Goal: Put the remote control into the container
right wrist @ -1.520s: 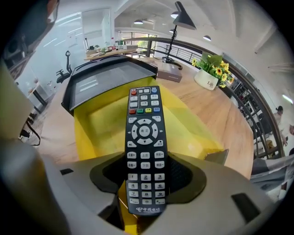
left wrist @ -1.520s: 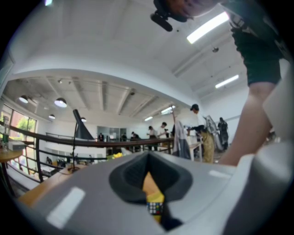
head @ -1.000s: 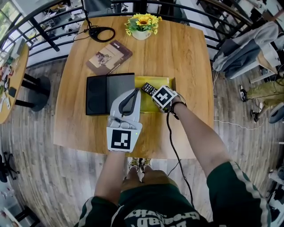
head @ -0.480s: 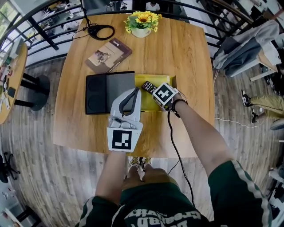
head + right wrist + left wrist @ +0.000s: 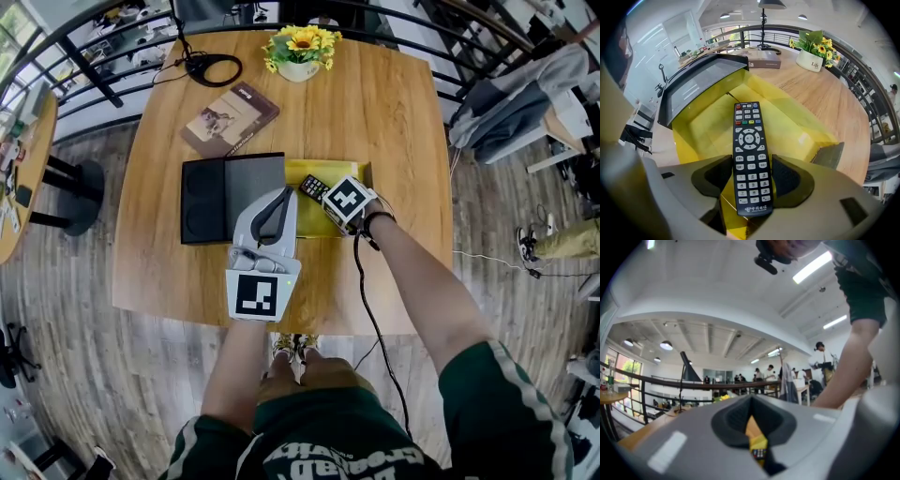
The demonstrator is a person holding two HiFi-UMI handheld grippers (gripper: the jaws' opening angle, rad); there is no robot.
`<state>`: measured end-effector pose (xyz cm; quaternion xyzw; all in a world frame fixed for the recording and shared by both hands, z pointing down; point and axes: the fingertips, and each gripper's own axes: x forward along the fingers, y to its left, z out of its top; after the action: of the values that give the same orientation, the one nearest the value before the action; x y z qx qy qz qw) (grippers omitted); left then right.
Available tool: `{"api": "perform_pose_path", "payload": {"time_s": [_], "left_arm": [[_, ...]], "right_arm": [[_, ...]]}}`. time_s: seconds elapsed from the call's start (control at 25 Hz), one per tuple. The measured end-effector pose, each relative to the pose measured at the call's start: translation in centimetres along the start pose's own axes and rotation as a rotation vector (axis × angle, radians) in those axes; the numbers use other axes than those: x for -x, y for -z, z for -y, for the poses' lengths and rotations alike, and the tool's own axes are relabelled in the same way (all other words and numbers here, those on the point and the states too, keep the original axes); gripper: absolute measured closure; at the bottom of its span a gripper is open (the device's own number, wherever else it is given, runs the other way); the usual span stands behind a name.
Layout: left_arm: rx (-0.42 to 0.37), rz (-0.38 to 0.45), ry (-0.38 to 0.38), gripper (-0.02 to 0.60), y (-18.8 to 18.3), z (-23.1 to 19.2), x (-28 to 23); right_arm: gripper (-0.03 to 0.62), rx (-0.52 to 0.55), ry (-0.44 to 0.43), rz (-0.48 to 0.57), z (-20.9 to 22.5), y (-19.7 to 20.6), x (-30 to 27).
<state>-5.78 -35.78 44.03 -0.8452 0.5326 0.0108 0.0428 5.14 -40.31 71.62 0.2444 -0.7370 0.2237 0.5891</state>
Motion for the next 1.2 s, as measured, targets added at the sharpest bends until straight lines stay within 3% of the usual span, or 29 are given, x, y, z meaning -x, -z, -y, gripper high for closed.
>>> {"api": "perform_pose_path", "payload": {"time_s": [1.2], "left_arm": [[0.043,-0.045,0.051,0.584,1.8,1.0,-0.1]], "right_arm": [[0.342,0.026,0.007,0.018,0.0,0.0,0.3]]}}
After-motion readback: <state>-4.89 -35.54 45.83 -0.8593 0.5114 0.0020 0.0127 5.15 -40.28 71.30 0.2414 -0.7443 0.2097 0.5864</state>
